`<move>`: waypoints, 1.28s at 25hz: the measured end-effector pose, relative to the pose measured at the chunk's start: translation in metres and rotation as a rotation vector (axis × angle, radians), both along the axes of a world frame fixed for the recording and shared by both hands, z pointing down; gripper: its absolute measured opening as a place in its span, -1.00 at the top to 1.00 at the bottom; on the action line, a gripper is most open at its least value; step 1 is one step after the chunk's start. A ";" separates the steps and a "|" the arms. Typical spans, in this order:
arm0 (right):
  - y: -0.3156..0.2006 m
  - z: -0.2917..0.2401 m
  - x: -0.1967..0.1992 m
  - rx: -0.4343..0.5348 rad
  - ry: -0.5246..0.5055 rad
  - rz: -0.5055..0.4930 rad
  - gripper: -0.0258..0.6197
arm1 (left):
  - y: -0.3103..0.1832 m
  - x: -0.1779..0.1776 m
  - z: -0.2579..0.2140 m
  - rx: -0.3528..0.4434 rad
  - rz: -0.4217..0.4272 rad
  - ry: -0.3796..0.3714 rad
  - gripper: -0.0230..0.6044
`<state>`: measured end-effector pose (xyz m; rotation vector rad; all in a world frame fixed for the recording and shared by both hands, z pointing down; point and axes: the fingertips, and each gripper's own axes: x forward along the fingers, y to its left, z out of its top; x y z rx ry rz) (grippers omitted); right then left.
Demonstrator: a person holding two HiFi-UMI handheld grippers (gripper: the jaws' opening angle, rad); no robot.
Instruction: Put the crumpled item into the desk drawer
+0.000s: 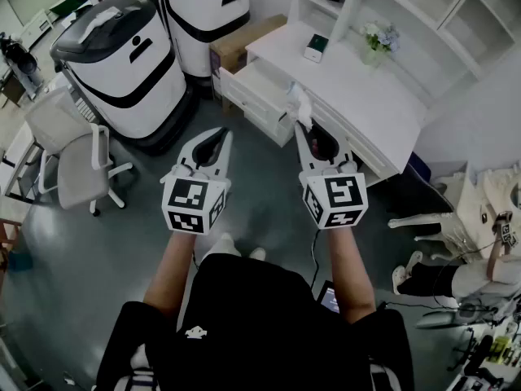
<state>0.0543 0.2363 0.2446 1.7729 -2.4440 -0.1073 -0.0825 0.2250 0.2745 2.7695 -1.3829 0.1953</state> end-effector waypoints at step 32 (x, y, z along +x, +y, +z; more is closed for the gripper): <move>0.000 0.013 0.021 -0.019 -0.033 -0.021 0.71 | -0.002 0.022 0.006 0.002 -0.004 0.002 0.88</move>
